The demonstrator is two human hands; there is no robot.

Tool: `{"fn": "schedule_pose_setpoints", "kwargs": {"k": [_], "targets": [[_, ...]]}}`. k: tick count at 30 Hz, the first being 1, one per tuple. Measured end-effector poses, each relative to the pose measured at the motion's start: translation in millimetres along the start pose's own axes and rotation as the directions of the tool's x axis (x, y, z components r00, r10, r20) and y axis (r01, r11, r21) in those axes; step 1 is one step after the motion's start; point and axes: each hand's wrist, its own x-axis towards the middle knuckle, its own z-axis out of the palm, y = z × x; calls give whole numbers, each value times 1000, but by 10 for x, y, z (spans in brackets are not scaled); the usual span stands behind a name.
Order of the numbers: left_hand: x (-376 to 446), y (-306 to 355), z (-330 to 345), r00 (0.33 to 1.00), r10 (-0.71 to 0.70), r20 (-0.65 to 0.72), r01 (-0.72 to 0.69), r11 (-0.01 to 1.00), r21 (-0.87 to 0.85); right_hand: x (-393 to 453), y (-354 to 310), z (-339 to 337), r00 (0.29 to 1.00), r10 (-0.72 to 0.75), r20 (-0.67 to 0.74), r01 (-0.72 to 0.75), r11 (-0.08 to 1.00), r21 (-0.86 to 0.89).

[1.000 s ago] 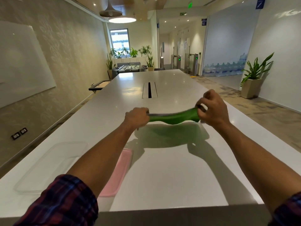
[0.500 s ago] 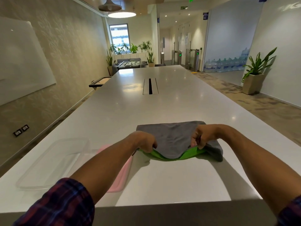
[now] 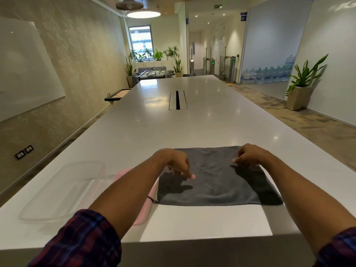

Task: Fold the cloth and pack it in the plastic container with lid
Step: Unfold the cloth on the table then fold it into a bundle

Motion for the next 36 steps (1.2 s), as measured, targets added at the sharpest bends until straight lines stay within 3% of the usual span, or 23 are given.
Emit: {"fn": "schedule_pose_setpoints", "kwargs": {"k": [2, 5, 9, 13, 19, 24, 30, 36], "targets": [[70, -69, 18, 978, 29, -205, -17, 998, 62, -22, 116, 63, 968, 86, -235, -117, 986, -122], [129, -127, 80, 945, 11, -327, 11, 998, 67, -74, 235, 169, 909, 209, -361, -295, 933, -203], [212, -135, 277, 952, -88, -292, 84, 996, -27, -49, 261, 248, 881, 306, -362, -371, 920, -124], [263, -77, 403, 974, -144, -173, 149, 989, 19, 19, 215, 247, 878, 363, -312, -369, 928, 41], [244, -106, 329, 968, -120, -220, 139, 988, 74, 119, 69, 217, 883, 371, -289, -281, 908, 310], [303, -168, 327, 952, -86, -295, 102, 994, 37, 220, -385, 6, 910, 219, -351, -56, 906, 419], [356, -297, 269, 935, -79, -345, 9, 979, -202, 266, -978, -41, 916, 63, -396, 120, 899, 421], [406, -498, 176, 910, -162, -382, -58, 862, -504, 319, -1610, 154, 942, -66, -330, 220, 862, 456]]}}
